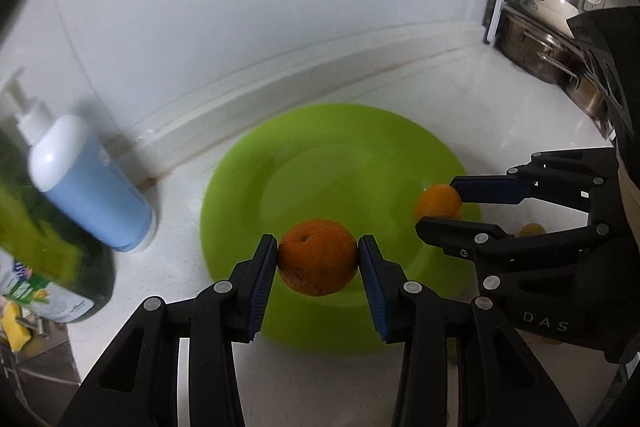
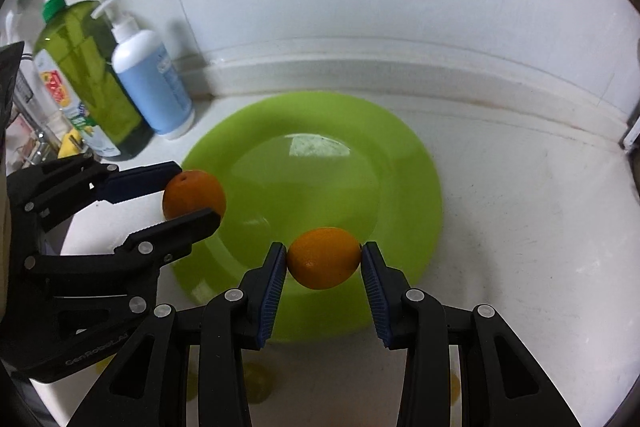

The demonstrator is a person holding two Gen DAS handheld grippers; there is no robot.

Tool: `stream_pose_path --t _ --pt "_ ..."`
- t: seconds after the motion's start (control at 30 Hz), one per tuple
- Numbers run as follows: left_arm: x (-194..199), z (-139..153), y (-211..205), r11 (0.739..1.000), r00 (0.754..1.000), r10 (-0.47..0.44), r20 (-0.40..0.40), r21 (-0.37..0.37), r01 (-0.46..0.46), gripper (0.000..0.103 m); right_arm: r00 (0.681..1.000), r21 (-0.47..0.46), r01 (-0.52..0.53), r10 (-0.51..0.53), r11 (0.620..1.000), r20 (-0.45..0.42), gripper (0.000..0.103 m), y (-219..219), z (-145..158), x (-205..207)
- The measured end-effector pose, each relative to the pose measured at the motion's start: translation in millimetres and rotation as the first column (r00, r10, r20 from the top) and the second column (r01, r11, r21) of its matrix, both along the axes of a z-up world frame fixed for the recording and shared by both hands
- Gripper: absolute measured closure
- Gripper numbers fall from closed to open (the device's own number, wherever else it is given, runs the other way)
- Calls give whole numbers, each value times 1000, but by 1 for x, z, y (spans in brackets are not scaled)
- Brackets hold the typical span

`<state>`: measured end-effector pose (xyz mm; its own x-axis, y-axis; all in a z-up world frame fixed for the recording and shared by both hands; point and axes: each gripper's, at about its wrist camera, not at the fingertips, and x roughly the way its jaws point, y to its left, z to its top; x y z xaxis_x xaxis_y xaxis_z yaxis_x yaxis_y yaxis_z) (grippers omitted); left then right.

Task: Organize fruits
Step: 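Carry the orange with the left tool onto the green plate and release, then move the left tool back and grasp the yellow-green pomelo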

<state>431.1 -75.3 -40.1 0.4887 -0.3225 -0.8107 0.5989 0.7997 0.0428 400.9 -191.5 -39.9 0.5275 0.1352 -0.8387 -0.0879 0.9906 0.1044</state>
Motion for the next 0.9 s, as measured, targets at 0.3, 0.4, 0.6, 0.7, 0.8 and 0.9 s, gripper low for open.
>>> stream_pose_path --t 0.3,0.4,0.6,0.7,0.8,0.9 --pt "7 -17 -2 1000 999 -13 -49 17 14 61 999 2 9 -9 1000 -43 63 1 -15 16" --pt "8 -18 -1 1000 999 -16 -50 15 16 61 999 -1 8 -8 1000 -42 63 2 -15 17" --pt "9 -16 0 1000 998 -23 -54 18 24 60 999 0 8 -8 1000 -42 63 2 -15 18" --pt "7 -8 4 1000 999 -8 -45 0 8 49 999 23 26 -25 999 -37 63 -1 -13 16" --pt "-3 5 10 1000 1000 5 -7 -18 -5 44 999 38 48 -47 998 -15 58 -4 -4 8" --pt "-19 25 18 999 999 19 42 -49 -17 38 997 25 60 -61 998 36 55 -3 13 -8"
